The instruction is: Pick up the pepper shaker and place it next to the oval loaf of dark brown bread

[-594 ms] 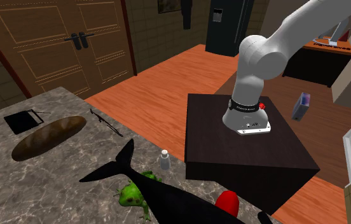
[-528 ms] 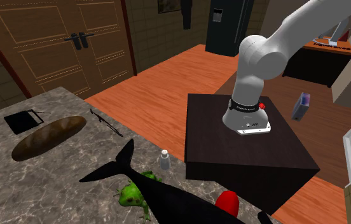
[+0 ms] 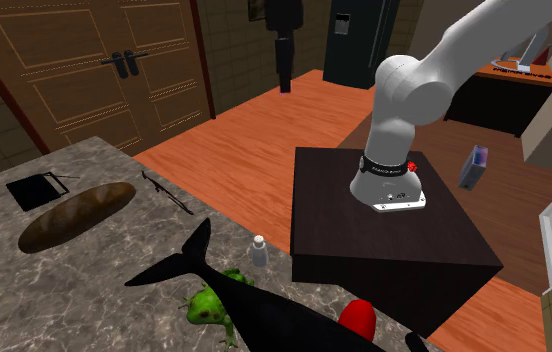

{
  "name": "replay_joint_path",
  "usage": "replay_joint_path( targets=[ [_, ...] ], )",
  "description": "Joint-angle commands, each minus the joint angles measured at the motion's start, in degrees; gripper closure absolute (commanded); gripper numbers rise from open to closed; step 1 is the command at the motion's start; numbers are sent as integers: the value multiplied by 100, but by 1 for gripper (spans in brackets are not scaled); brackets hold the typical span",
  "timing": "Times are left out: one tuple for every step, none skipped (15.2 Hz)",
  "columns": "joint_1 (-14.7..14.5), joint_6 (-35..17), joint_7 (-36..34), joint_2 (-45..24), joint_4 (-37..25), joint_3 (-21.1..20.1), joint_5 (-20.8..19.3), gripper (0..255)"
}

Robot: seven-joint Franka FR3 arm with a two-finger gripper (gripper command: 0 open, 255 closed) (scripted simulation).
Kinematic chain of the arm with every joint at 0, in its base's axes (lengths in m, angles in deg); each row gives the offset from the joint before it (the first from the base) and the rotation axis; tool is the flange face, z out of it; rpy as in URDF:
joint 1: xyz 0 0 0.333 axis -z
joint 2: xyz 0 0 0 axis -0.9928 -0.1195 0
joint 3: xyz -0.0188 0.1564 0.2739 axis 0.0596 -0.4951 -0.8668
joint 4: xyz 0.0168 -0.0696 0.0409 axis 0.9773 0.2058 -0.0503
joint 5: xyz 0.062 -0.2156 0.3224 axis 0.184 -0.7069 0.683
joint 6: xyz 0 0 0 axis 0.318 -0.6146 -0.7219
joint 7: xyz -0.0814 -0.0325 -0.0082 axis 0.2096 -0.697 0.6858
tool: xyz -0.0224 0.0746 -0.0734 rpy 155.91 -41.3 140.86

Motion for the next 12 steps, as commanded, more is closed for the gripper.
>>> replay_joint_path(
  targets=[
    [-57, -449, -103, -106, 307, -114, 120, 0],
    [-88, -667, -149, -175, 444, -169, 177, 0],
    [-117, -889, -194, -256, 574, -226, 235, 0],
    [-149, -1117, -238, -350, 696, -284, 294, 0],
    [-181, -1351, -283, -458, 809, -343, 353, 0],
    [-214, -1591, -326, -580, 914, -404, 413, 0],
    [-248, -1836, -369, -716, 1011, -464, 472, 0],
    [-281, -2087, -412, -867, 1098, -526, 532, 0],
    [-313, -2344, -453, -1033, 1175, -590, 592, 0],
    [-344, -2605, -493, -1213, 1242, -654, 651, 0],
    [-376, -2872, -534, -1409, 1299, -718, 708, 0],
    [-405, -3142, -575, -1618, 1346, -782, 762, 0]
  ],
)
